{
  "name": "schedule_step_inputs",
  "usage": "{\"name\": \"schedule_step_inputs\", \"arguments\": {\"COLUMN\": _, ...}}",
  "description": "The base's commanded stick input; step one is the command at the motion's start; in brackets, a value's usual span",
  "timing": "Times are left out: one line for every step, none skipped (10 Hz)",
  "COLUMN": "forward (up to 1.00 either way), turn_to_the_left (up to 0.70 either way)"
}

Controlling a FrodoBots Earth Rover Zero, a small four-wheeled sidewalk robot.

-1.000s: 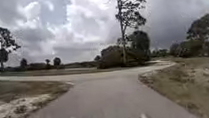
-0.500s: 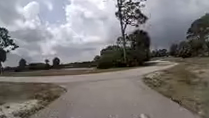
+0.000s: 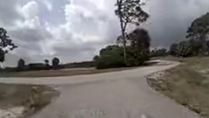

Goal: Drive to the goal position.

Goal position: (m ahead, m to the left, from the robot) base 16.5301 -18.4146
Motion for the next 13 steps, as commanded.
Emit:
{"name": "schedule_step_inputs", "arguments": {"forward": 0.85, "turn_to_the_left": 0.0}}
{"name": "schedule_step_inputs", "arguments": {"forward": 0.85, "turn_to_the_left": 0.0}}
{"name": "schedule_step_inputs", "arguments": {"forward": 0.85, "turn_to_the_left": 0.0}}
{"name": "schedule_step_inputs", "arguments": {"forward": 0.85, "turn_to_the_left": 0.0}}
{"name": "schedule_step_inputs", "arguments": {"forward": 0.85, "turn_to_the_left": 0.0}}
{"name": "schedule_step_inputs", "arguments": {"forward": 0.85, "turn_to_the_left": 0.0}}
{"name": "schedule_step_inputs", "arguments": {"forward": 0.85, "turn_to_the_left": -0.02}}
{"name": "schedule_step_inputs", "arguments": {"forward": 0.85, "turn_to_the_left": -0.18}}
{"name": "schedule_step_inputs", "arguments": {"forward": 0.85, "turn_to_the_left": -0.34}}
{"name": "schedule_step_inputs", "arguments": {"forward": 0.85, "turn_to_the_left": -0.34}}
{"name": "schedule_step_inputs", "arguments": {"forward": 0.85, "turn_to_the_left": -0.34}}
{"name": "schedule_step_inputs", "arguments": {"forward": 0.85, "turn_to_the_left": -0.13}}
{"name": "schedule_step_inputs", "arguments": {"forward": 0.85, "turn_to_the_left": -0.03}}
